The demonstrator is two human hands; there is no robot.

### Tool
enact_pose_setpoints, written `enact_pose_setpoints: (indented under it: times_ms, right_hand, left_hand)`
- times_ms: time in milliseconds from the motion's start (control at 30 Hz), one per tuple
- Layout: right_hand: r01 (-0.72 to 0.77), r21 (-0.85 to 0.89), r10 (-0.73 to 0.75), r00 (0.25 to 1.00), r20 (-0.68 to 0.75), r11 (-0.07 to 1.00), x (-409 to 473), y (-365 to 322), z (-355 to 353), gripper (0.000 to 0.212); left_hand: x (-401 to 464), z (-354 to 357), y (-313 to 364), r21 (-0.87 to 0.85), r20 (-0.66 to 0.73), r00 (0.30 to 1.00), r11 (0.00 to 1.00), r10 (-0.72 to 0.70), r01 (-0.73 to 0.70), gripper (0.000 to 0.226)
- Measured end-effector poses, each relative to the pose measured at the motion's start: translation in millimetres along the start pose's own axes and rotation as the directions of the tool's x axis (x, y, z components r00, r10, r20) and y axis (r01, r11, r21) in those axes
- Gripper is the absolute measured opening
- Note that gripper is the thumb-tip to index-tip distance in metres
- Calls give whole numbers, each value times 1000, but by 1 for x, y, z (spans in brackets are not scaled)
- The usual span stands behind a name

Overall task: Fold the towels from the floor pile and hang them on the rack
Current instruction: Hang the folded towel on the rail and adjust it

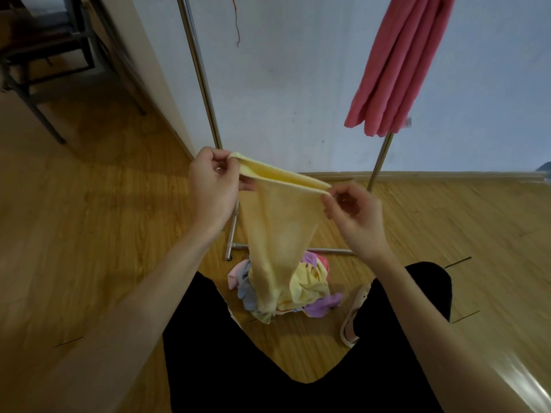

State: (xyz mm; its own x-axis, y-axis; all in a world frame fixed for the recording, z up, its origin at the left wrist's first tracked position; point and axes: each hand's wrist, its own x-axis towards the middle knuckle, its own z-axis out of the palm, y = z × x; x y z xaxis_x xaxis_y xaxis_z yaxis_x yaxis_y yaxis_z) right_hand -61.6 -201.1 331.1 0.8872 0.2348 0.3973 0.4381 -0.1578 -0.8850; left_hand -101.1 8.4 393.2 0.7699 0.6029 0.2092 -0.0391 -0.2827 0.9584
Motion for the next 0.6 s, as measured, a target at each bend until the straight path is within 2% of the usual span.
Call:
enact_pose_setpoints:
  times_ms: [167, 400, 500, 600]
  right_hand:
    - [130, -43, -132, 991, -27, 991, 37, -28, -24, 7]
    - [288, -13, -289, 956, -56, 957, 73, -76, -39, 8]
    - [319, -9, -319, 944, -86, 948, 83, -84, -45, 25]
    - [292, -108, -297, 954, -40, 950, 88, -74, -46, 29]
  left_hand:
    - [6, -14, 24, 203, 53, 971, 950, 231, -237, 6]
    - [26, -25, 73, 335, 9, 864, 812, 504, -477, 9]
    - [28, -23, 79, 435, 64, 845, 747, 531, -503, 8]
    - [32, -18, 74, 461, 218, 871, 740, 441, -490, 17]
